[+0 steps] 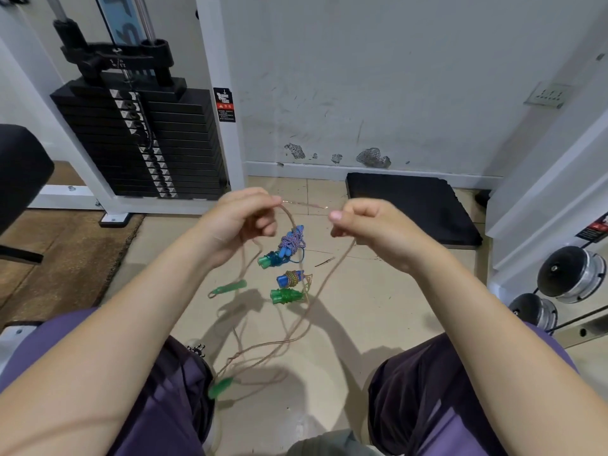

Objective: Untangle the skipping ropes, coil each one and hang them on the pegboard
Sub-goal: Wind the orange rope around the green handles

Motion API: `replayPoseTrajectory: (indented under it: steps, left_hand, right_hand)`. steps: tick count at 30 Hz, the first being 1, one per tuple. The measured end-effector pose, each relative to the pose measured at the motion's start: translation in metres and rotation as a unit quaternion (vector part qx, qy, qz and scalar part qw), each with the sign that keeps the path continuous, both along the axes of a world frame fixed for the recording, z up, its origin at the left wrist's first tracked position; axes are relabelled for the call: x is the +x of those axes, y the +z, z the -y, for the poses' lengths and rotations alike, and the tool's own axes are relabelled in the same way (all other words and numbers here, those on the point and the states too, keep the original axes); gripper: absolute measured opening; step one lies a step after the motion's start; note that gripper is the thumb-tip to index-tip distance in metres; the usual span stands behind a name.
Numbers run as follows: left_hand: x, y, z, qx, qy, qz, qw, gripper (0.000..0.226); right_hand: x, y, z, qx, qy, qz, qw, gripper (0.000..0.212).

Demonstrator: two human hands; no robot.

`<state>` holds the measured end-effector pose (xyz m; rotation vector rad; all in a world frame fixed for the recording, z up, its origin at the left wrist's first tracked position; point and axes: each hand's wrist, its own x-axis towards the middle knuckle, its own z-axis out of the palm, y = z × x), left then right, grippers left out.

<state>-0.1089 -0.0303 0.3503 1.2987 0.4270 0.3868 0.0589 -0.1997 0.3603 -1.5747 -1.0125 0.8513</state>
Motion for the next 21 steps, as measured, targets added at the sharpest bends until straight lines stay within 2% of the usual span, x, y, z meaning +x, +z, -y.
replayPoseTrajectory:
  steps: [2,4,6,8,10,12,15,18,21]
  left_hand:
    - [-0.007,0.0,-0.008,0.072,-0.013,-0.028,0.997,0.03]
    - [-0.011,-0.002,-0.008,0.11,-0.049,-0.048,0.992,0.02]
    - [-0.011,-0.005,-0.003,0.121,-0.066,-0.057,0.989,0.02]
    - [-0.009,-0.006,0.004,0.132,-0.1,-0.063,0.984,0.024]
    - [-0.007,-0.007,0.011,0.148,-0.134,-0.077,0.977,0.025]
    - [-0.006,-0.007,0.013,0.159,-0.131,-0.096,0.974,0.022]
    - [-0.007,-0.007,0.007,0.18,-0.074,-0.102,0.976,0.013]
    - [-0.008,-0.007,-0.002,0.17,0.017,-0.08,0.982,0.011]
    - [-0.007,-0.005,-0.007,0.116,0.04,-0.073,0.99,0.025]
  right_hand:
    - [0.009,0.004,0.002,0.057,-0.031,-0.107,0.992,0.023]
    - [0.013,0.006,0.004,0.054,-0.022,-0.144,0.988,0.018]
    - [0.009,0.002,0.004,0.008,0.014,-0.096,0.995,0.012]
    - [-0.002,-0.004,0.001,-0.032,0.058,-0.057,0.996,0.015]
    - [-0.012,-0.009,-0.003,-0.042,0.089,-0.029,0.995,0.013]
    - [-0.015,-0.009,-0.007,-0.053,0.073,0.011,0.996,0.008]
    - [-0.006,-0.007,-0.007,-0.065,-0.005,0.061,0.996,0.009]
    - [0.005,-0.004,-0.001,-0.016,-0.075,0.002,0.997,0.016]
    - [0.011,0.0,0.001,0.012,-0.097,-0.133,0.986,0.02]
